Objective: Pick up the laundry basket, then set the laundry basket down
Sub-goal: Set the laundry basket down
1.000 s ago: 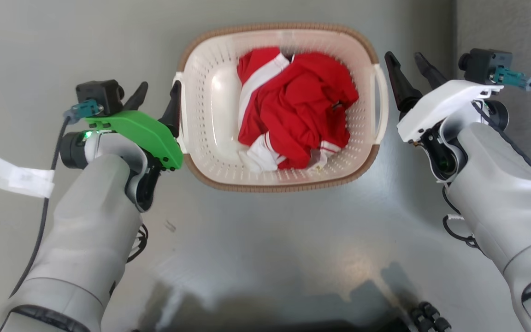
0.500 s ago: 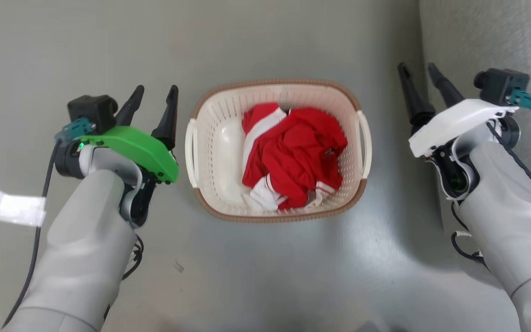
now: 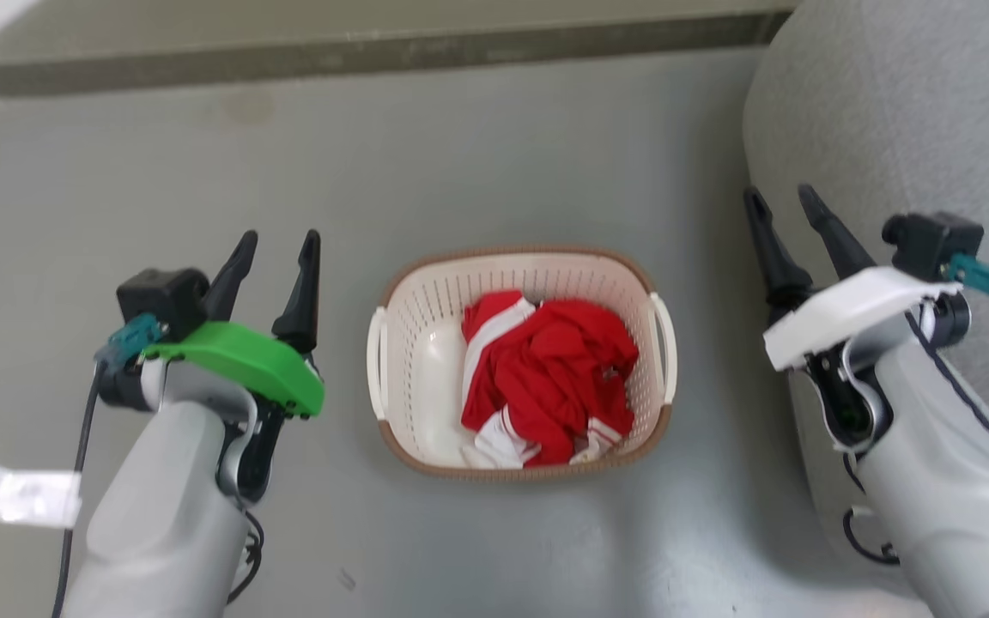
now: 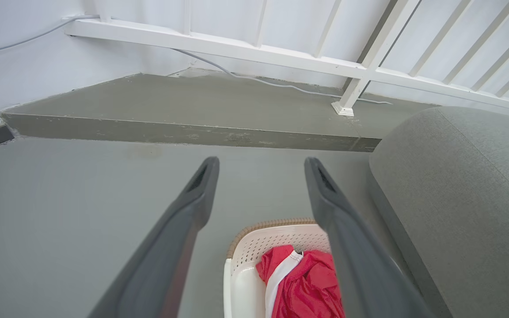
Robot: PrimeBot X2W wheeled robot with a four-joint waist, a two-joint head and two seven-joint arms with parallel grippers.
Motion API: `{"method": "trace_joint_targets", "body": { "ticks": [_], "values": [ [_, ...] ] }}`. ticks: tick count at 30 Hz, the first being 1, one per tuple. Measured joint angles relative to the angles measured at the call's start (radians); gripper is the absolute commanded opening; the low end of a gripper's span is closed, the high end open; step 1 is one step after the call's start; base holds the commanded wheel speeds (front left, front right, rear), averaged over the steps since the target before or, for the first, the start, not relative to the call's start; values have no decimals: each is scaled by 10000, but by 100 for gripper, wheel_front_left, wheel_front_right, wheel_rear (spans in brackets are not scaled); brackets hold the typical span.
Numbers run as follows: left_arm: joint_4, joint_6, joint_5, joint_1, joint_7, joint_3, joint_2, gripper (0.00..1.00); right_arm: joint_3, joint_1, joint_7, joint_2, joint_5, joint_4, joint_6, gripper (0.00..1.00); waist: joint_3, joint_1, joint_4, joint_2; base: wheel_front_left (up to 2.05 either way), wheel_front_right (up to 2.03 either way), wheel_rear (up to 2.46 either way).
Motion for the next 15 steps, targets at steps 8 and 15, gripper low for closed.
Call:
{"method": "trace_joint_targets", "body": {
  "ticks": [8, 15],
  "values": [
    [-1005, 219, 504, 1401, 0, 777, -10, 100, -662, 1349, 0, 209, -658, -989, -349, 100, -1144, 0, -3, 0, 0, 0, 0],
    [-1914, 253, 934, 2030, 0, 1034, -21, 100, -957, 2025, 0, 407, -1104, -1676, -541, 100, -1818, -1, -37, 0, 0, 0, 0]
  ]
}}
